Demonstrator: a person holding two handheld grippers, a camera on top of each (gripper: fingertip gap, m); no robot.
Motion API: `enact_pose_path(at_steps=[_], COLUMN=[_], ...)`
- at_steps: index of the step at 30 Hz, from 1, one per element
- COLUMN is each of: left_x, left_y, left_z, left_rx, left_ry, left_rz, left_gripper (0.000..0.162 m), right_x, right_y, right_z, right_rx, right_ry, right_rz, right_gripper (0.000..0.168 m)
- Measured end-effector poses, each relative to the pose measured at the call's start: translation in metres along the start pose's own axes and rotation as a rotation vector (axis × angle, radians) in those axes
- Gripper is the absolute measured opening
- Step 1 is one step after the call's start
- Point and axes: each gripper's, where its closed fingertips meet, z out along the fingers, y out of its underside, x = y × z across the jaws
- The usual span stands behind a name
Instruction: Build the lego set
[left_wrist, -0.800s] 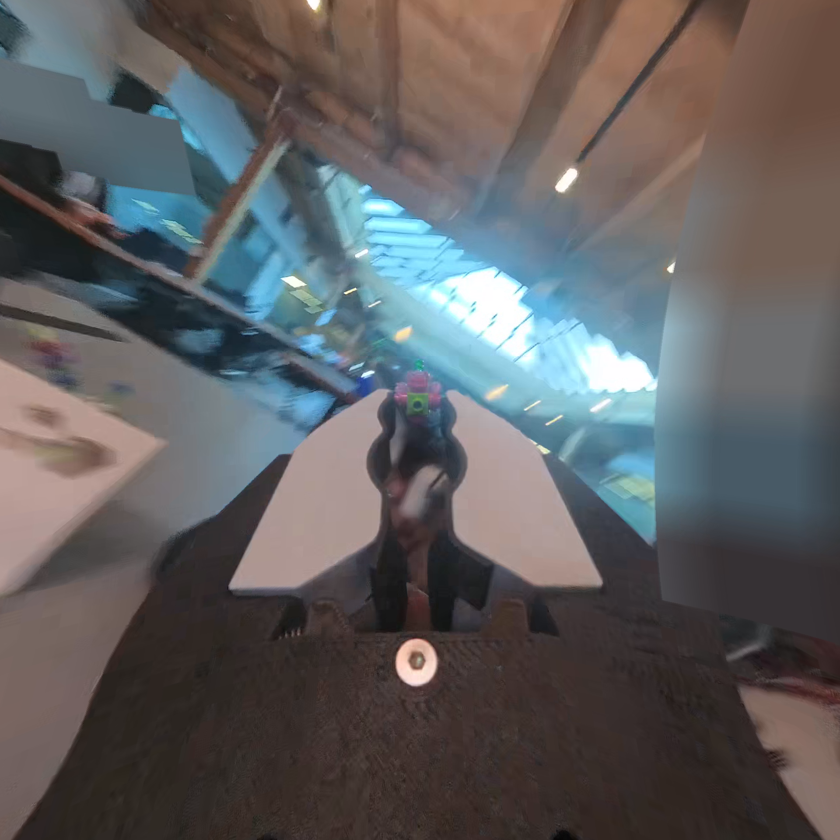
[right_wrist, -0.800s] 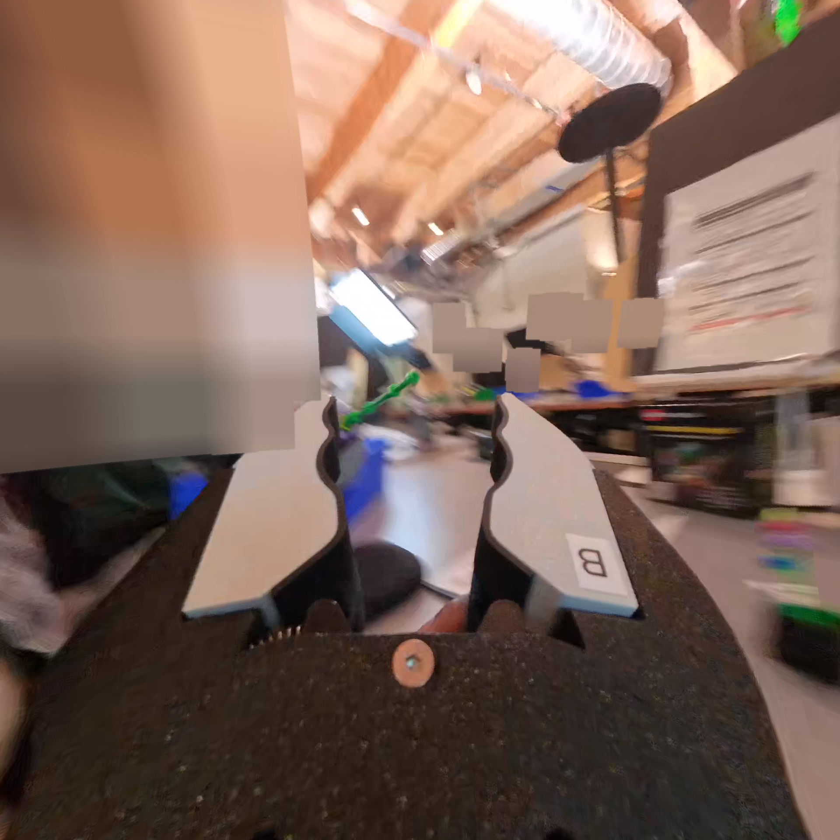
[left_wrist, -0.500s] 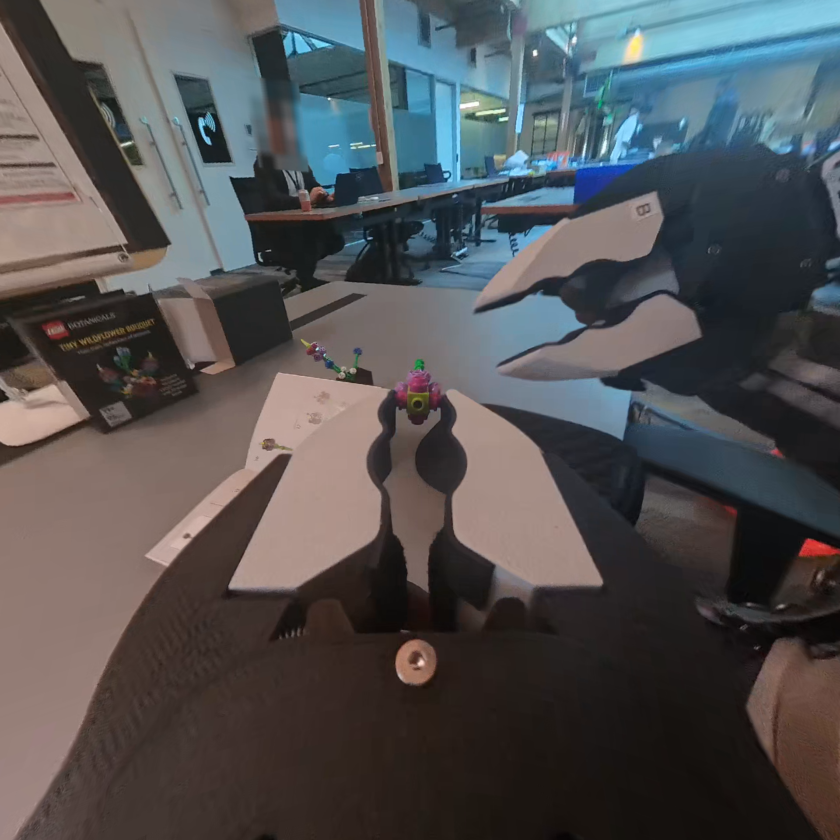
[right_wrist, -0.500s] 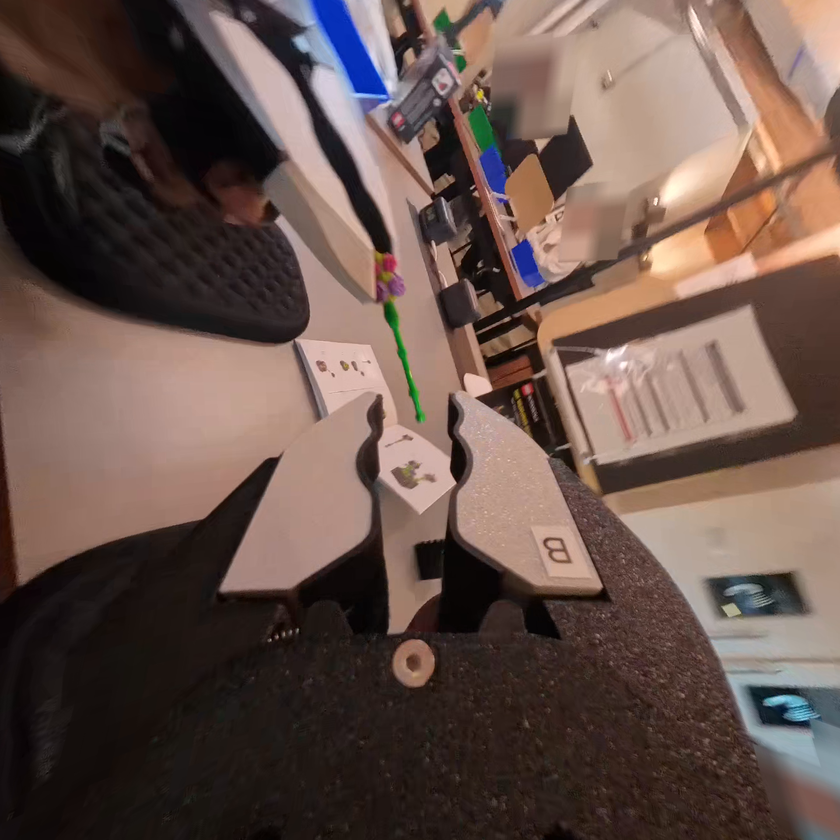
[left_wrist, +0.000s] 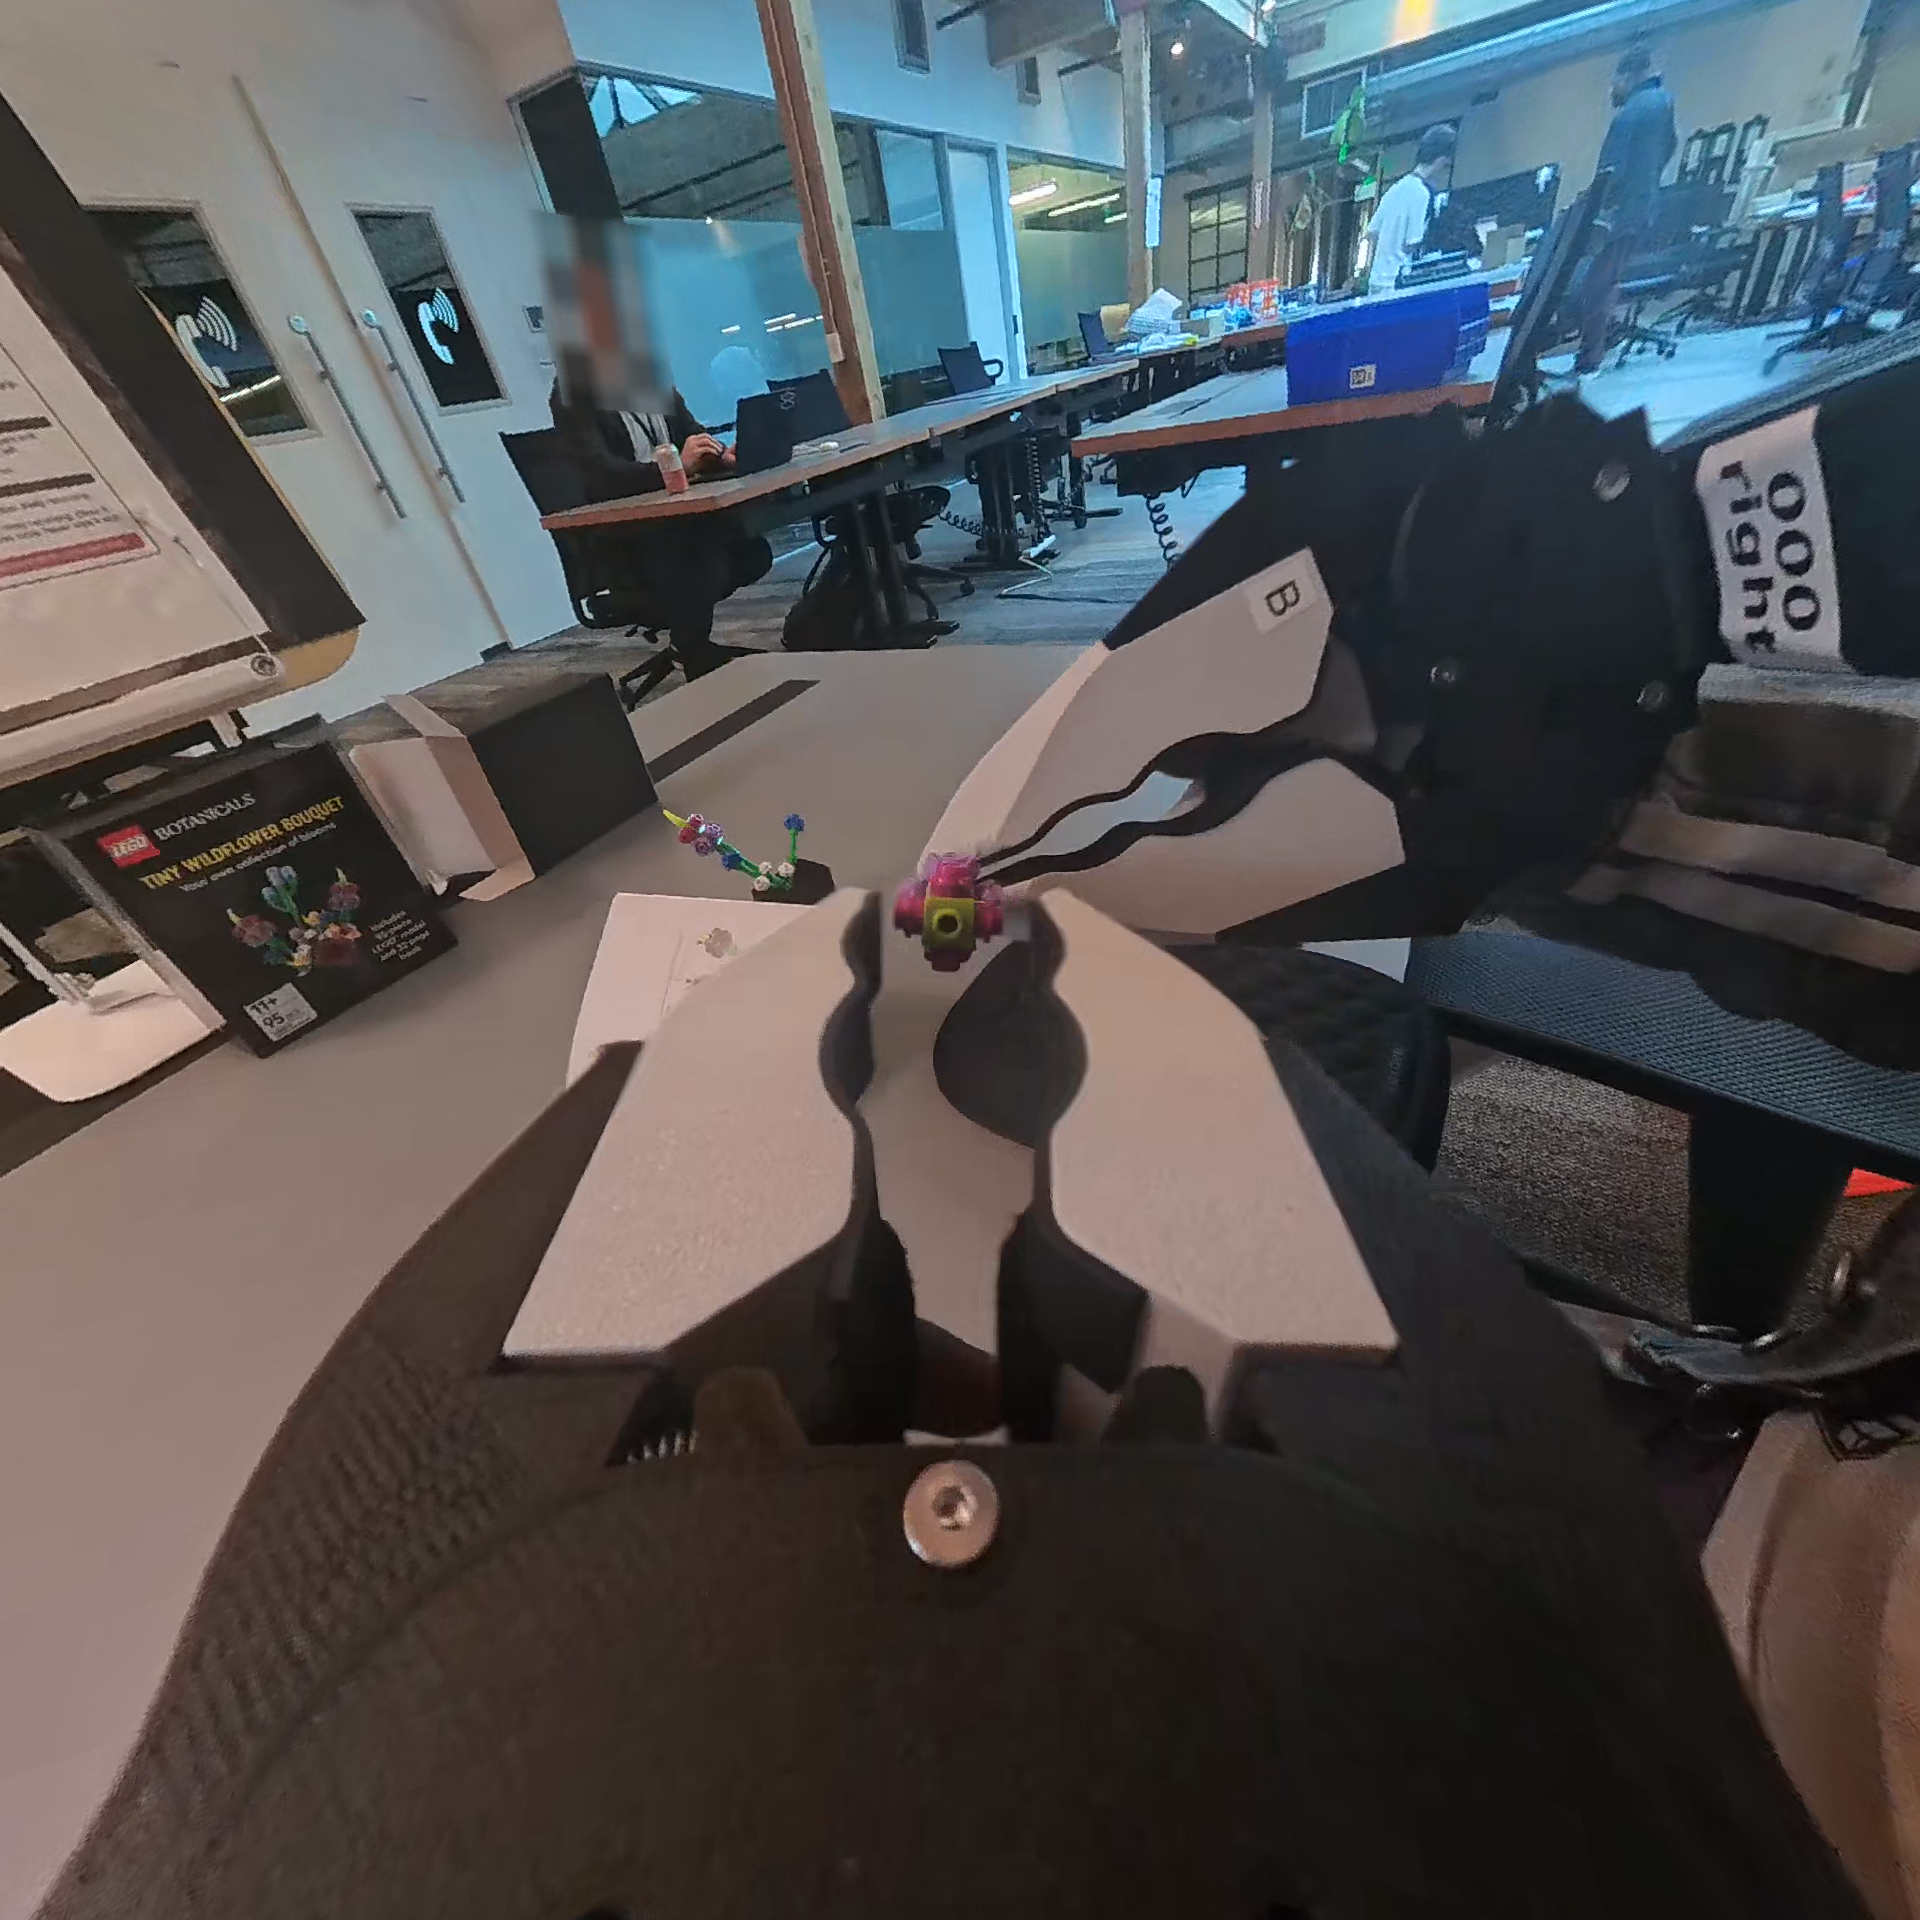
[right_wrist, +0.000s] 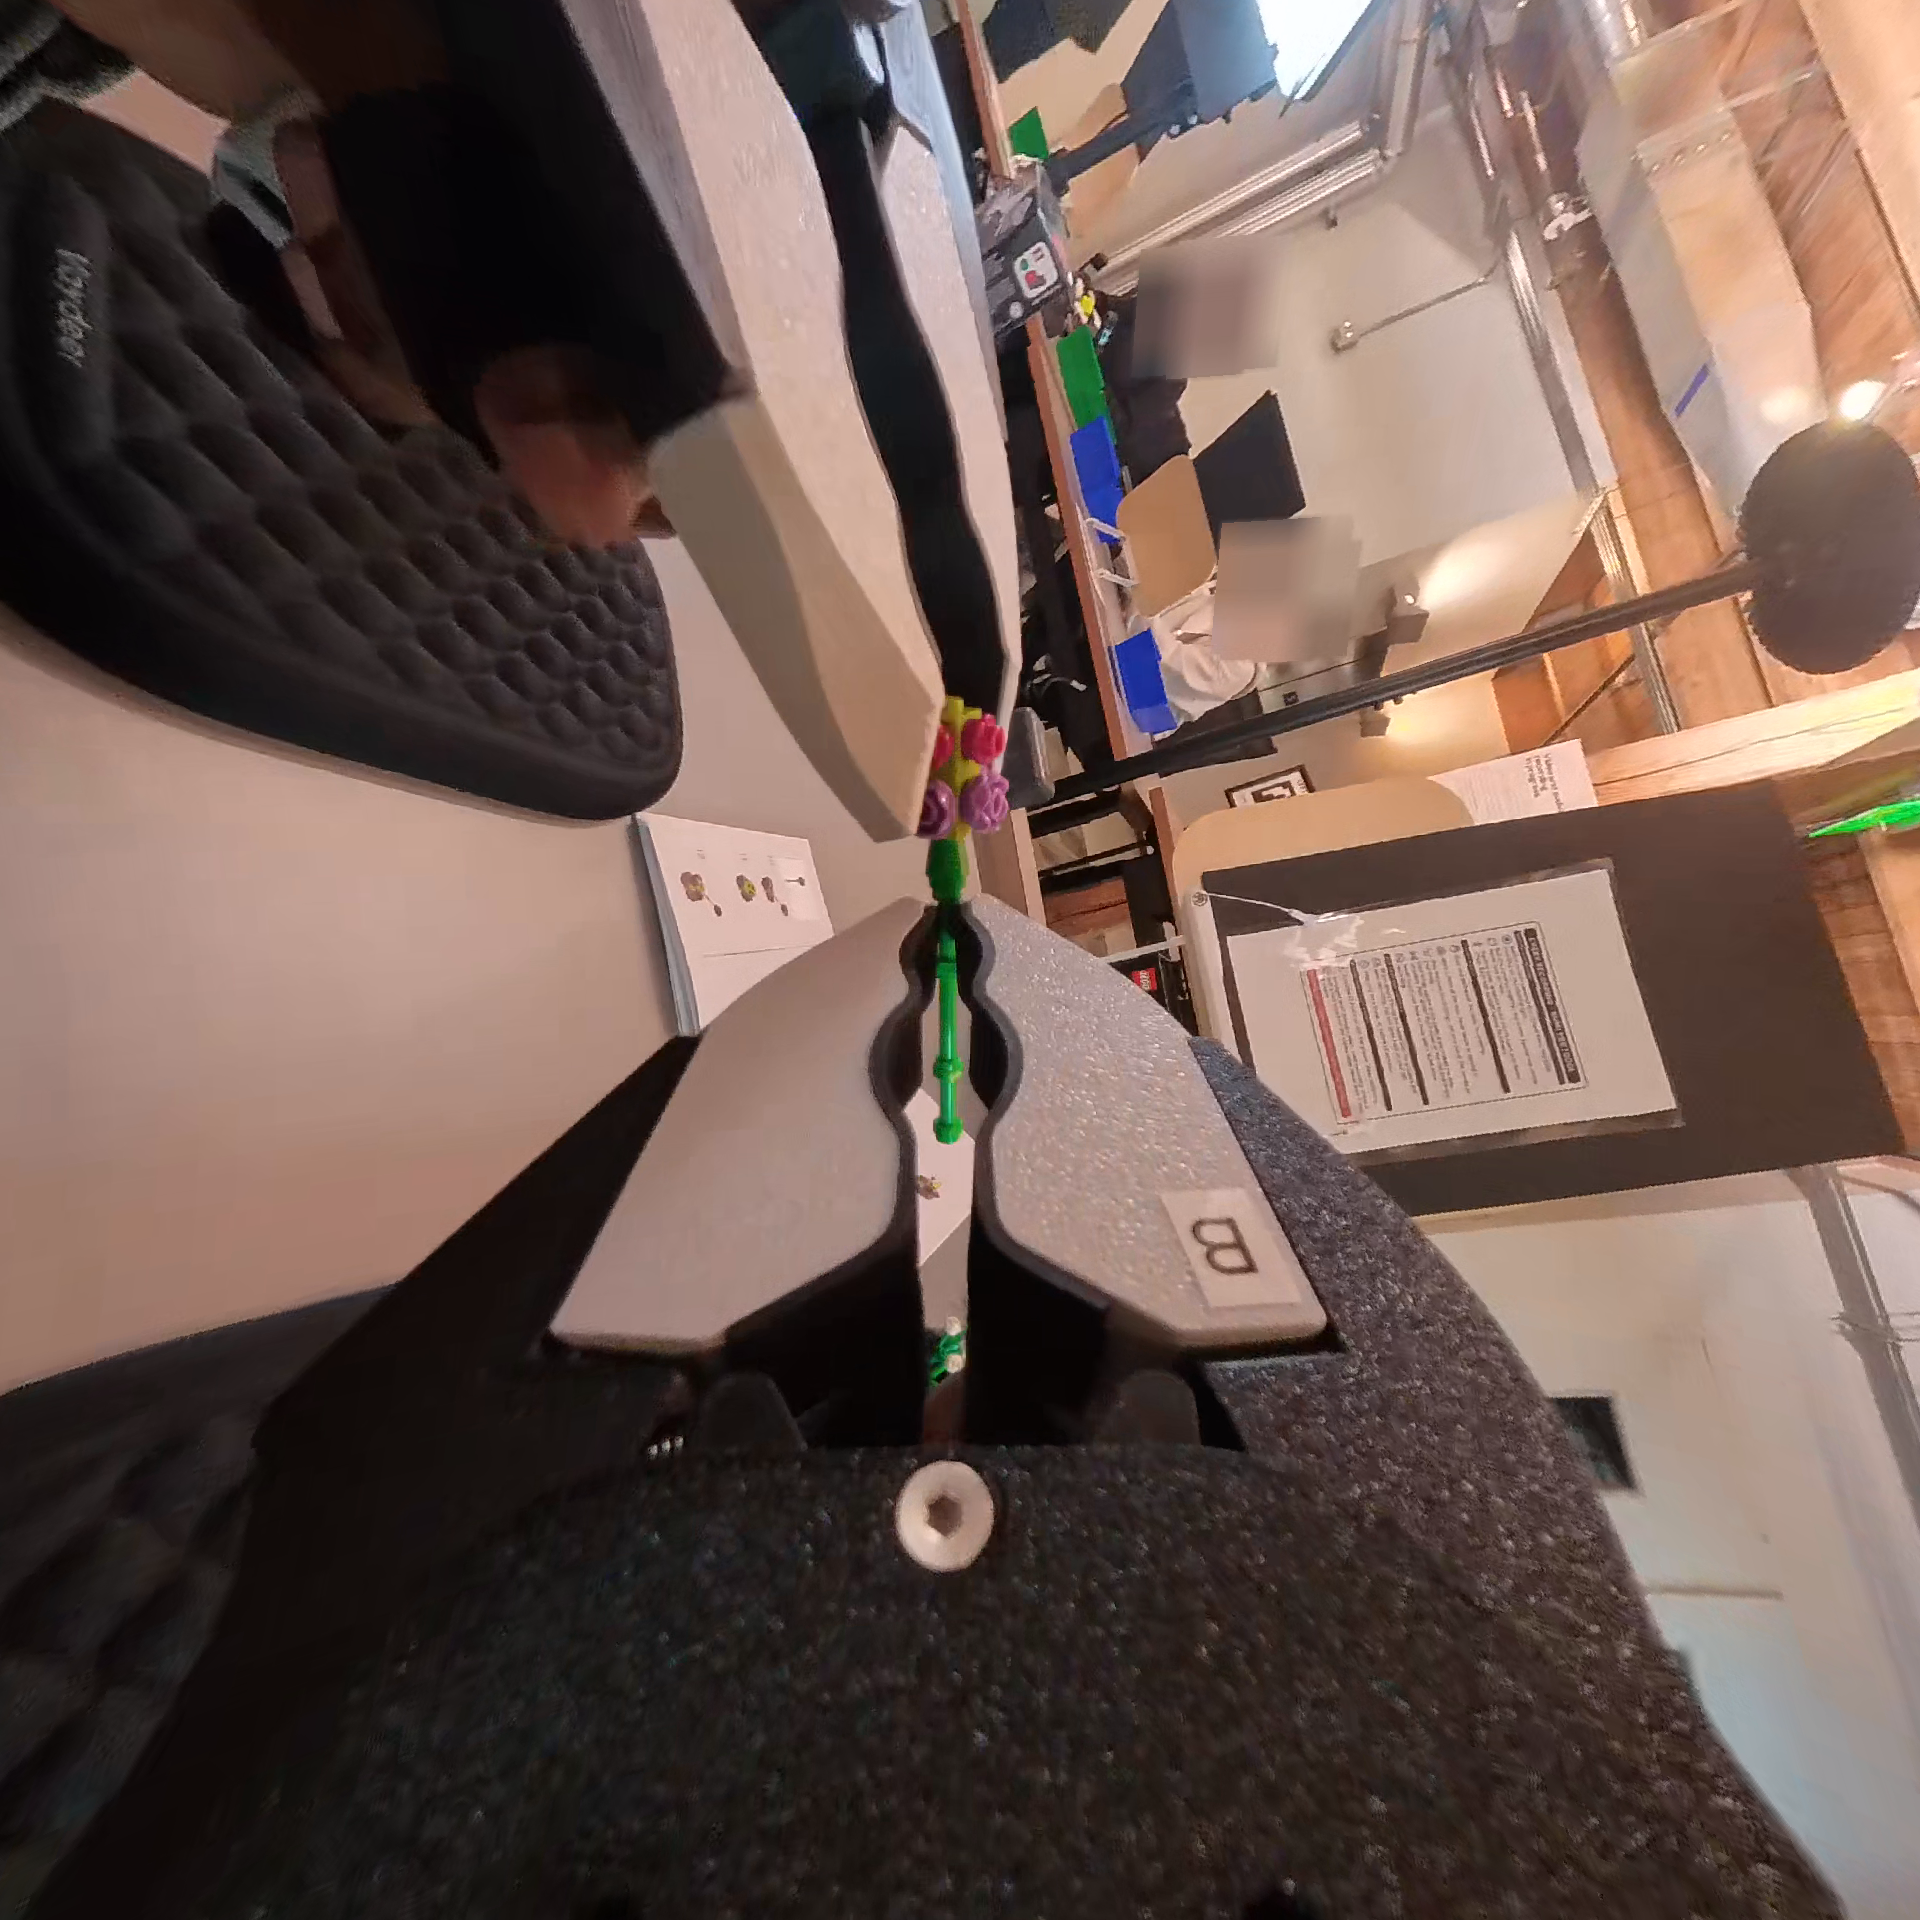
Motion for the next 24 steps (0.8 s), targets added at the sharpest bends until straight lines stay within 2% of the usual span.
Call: enact_pose_path(at_steps=[4, 8, 10, 12, 15, 19, 24], left_x=[-0.006, -0.017, -0.022, -0.032, -0.048, -0.060, -0.061], left_y=[-0.007, -0.008, -0.008, -0.014, -0.014, -0.011, -0.010], left_z=[-0.001, -0.007, -0.012, -0.020, -0.029, -0.034, -0.035], left_rx=[0.059, 0.190, 0.263, 0.375, 0.491, 0.568, 0.605], left_ry=[-0.015, -0.018, 0.019, 0.054, 0.014, -0.069, -0.077], left_rz=[-0.025, -0.147, -0.313, -0.466, -0.560, -0.578, -0.606], left_gripper=[0.054, 0.074, 0.073, 0.068, 0.066, 0.066, 0.065], right_x=[0.009, 0.045, 0.076, 0.100, 0.110, 0.085, 0.056], right_y=[0.012, 0.049, 0.086, 0.125, 0.171, 0.217, 0.252], right_z=[-0.002, -0.013, -0.023, -0.030, -0.020, 0.011, 0.035], right_rx=[0.040, 0.225, 0.324, 0.372, 0.338, 0.201, -0.015], right_ry=[0.018, 0.060, 0.163, 0.283, 0.360, 0.357, 0.364], right_rz=[0.198, 0.767, 1.061, 1.229, 1.319, 1.385, 1.362], right_gripper=[0.003, 0.003, 0.003, 0.003, 0.003, 0.003, 0.003])
